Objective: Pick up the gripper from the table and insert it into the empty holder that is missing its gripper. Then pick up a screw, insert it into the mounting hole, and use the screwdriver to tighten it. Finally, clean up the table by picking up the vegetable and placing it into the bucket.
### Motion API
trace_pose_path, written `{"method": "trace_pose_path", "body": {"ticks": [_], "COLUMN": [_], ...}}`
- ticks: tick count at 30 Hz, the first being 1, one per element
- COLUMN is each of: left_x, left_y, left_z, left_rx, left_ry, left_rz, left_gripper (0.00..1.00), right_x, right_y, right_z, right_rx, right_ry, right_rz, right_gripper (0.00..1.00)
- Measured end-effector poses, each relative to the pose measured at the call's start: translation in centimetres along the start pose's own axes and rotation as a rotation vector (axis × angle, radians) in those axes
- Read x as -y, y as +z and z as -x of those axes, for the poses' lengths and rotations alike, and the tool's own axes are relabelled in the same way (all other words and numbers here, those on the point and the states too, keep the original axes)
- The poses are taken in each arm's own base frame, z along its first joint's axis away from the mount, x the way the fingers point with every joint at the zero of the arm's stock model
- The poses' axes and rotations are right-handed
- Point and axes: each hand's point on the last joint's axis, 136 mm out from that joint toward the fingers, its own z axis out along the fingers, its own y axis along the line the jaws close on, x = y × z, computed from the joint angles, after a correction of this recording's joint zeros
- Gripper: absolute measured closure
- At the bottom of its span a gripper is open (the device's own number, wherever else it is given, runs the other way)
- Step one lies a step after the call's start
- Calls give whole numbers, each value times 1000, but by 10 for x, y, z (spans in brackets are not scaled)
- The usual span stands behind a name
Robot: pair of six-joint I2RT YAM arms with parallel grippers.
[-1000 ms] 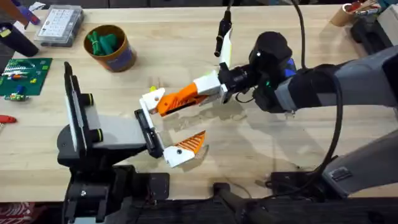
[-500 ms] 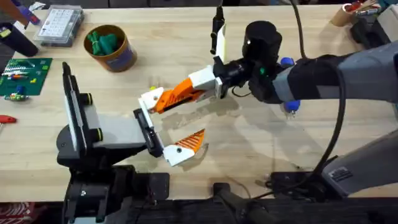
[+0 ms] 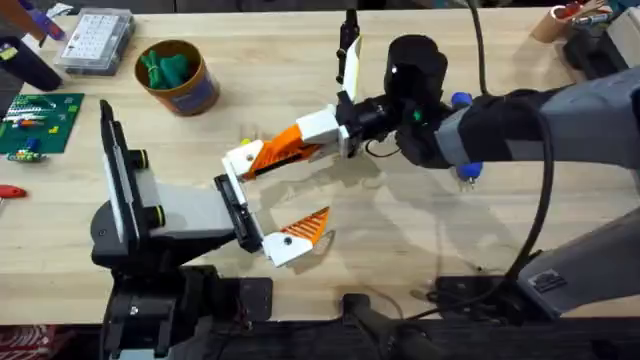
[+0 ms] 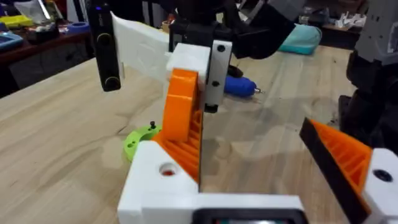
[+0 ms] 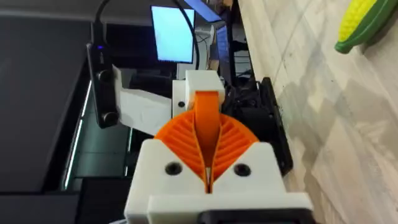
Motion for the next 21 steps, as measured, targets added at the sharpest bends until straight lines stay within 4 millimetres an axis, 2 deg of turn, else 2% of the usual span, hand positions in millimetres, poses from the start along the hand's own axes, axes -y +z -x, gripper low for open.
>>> {"method": "trace_pose_path", "body": {"ticks": [21], "left_x": [-4], "left_y": [0], "left_z": [0], "left_rx": [0], "left_ry": [7], "left_rz": [21], "left_gripper": [15], "right_x": [-3], "right_y": [8], "right_z": [3], "right_rx": [-12], "right_ry": [-6], "right_rz": [2], "right_gripper": [982]}}
